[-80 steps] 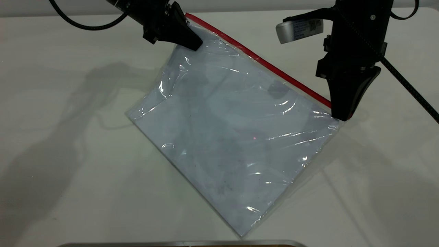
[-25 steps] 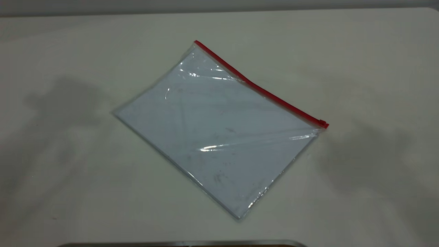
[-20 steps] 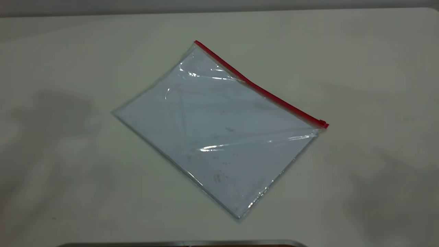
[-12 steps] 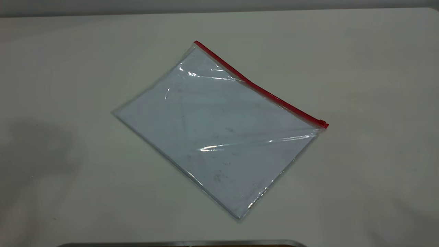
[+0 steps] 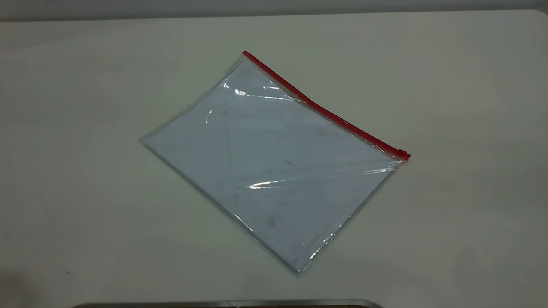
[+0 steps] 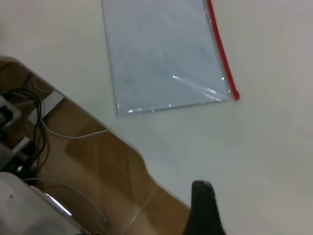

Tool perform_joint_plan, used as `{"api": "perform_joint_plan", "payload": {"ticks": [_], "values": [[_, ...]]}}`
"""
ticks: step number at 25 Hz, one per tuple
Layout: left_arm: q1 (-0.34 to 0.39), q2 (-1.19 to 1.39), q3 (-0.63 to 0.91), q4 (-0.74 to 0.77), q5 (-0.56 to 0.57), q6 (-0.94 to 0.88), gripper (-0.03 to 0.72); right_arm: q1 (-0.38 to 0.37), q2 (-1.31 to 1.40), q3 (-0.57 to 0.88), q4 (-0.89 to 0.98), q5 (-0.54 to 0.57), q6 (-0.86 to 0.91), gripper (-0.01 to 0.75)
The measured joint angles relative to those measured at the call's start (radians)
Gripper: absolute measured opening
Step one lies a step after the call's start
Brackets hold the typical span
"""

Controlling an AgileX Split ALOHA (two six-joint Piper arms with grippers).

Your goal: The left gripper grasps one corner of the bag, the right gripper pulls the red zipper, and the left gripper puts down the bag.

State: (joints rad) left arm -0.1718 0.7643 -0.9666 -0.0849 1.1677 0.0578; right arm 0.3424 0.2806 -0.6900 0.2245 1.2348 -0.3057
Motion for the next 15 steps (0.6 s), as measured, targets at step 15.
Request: {"api": "perform_joint_plan", "payload": {"ticks": [15], "values": [[0.000,-0.457,0.345,-0.021,0.000,0.000,0.567,0.000,-0.297,0.201,-0.082,-0.087,0.026,0.591]]}}
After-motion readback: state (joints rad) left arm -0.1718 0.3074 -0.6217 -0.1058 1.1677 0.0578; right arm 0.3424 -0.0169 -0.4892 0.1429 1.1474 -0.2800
